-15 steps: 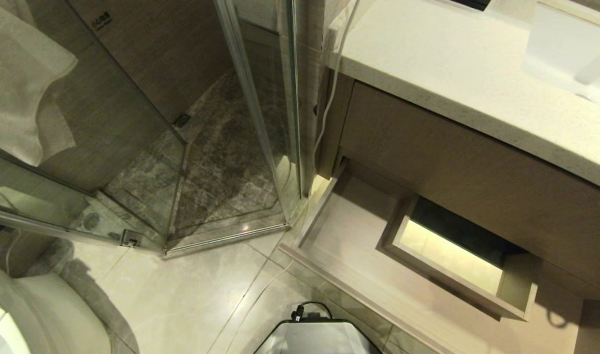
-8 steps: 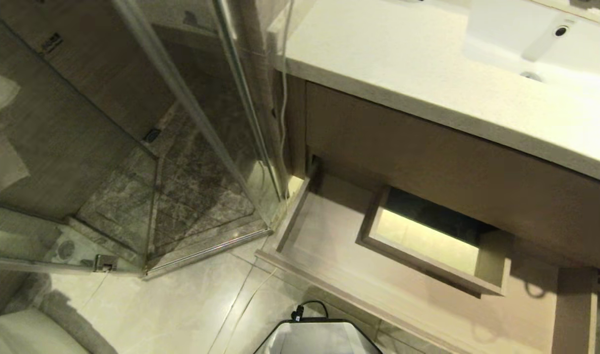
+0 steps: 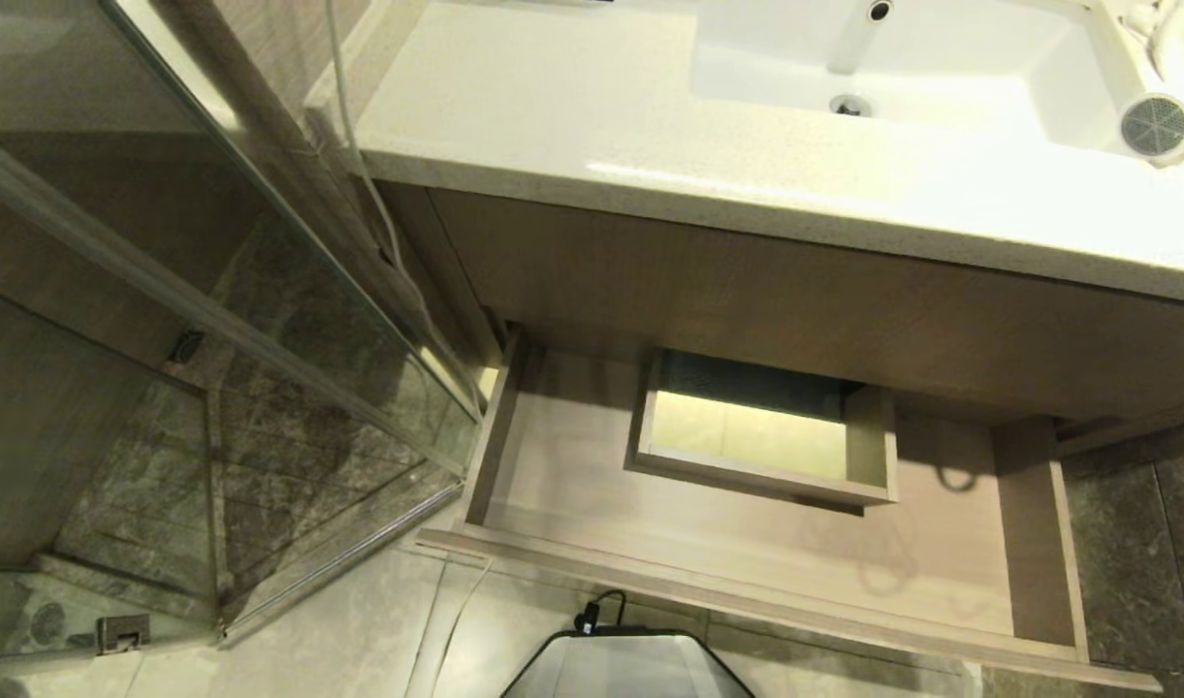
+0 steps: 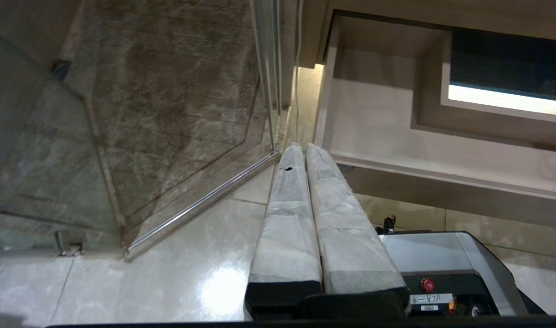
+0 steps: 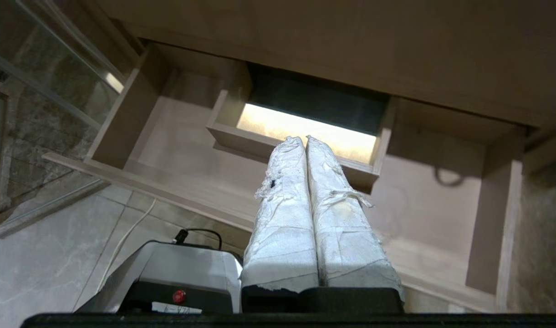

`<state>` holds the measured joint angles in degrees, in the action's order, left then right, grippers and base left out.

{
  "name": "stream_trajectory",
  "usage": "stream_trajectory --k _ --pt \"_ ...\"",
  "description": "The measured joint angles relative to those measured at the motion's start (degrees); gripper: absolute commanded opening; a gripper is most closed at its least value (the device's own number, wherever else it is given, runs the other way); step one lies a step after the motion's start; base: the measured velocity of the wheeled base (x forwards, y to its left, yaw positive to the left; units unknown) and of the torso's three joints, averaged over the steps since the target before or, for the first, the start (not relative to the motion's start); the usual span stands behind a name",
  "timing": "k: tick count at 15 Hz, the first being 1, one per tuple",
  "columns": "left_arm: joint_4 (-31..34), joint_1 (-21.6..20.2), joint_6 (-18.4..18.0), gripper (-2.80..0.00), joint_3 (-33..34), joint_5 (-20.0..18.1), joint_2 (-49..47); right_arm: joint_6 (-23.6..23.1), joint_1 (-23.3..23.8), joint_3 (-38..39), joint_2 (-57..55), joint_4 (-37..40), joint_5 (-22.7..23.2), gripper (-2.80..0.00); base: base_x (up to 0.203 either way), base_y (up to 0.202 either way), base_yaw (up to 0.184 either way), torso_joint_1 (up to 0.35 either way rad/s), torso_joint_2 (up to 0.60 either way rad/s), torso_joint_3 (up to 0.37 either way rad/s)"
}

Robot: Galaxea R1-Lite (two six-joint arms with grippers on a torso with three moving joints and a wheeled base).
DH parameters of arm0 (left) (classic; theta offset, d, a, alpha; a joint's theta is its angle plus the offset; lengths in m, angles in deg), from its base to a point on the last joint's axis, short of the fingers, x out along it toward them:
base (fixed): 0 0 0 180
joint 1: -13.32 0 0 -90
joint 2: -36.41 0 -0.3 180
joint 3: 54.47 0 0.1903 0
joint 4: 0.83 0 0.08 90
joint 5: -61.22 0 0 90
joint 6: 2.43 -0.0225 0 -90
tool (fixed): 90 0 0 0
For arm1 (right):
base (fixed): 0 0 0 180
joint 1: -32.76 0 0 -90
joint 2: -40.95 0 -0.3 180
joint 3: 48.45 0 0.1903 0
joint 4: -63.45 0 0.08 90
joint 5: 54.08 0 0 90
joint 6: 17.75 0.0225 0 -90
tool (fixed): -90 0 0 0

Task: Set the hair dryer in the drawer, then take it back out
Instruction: Pick up the hairdryer

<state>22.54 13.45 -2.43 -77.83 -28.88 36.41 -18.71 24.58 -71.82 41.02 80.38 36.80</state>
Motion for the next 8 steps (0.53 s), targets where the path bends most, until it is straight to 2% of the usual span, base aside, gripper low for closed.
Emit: stream_trajectory --k 8 --pt "0.01 0.11 0.00 -2.80 0.00 -0.01 0.00 -0.04 0.00 0.00 0.00 -0.01 0.00 -2.80 -0.005 -0.002 -0.001 0.001 0.00 0.000"
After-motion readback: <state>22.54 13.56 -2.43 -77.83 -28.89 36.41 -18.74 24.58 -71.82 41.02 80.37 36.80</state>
